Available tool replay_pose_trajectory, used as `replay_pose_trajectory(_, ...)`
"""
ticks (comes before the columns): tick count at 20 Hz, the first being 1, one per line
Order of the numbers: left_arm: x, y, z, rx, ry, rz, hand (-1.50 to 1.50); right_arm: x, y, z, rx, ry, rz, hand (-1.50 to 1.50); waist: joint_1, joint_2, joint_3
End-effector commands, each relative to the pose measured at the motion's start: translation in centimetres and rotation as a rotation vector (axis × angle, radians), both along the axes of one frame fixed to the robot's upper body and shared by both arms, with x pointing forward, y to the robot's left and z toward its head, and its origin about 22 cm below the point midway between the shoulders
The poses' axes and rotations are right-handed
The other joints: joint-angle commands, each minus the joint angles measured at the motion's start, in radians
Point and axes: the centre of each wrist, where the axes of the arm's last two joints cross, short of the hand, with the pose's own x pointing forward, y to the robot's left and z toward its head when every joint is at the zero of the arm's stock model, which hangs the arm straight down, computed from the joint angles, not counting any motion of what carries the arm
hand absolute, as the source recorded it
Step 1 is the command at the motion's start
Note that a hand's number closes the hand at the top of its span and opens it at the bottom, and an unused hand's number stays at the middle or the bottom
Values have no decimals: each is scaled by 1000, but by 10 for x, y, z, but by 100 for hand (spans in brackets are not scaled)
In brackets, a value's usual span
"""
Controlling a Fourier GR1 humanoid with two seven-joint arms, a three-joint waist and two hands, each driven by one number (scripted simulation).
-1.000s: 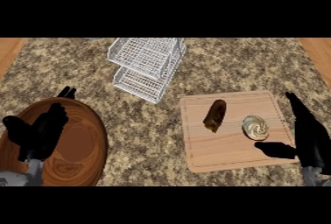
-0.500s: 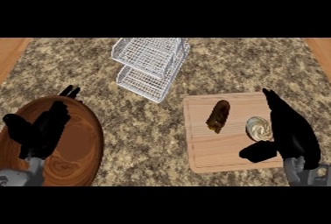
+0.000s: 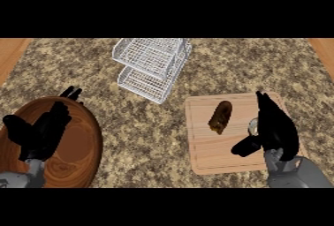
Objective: Pick the cupcake from the cutting board and place it in the tiered basket
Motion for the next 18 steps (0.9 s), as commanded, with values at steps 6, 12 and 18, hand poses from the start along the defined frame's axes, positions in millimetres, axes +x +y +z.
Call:
replay_pose_trajectory(6, 2, 6, 4, -4, 4, -9, 0, 4, -22, -53, -77, 40, -137, -150, -4, 0, 1)
replay_pose_trajectory(12, 0, 1, 18, 6, -9, -1, 0, 10, -40, -68, -129, 15, -156, -150, -2, 0, 1)
replay_pose_trajectory(18, 1, 13, -3, -8, 5, 14, 0, -4, -26, -51, -119, 113, -135, -150, -6, 0, 1)
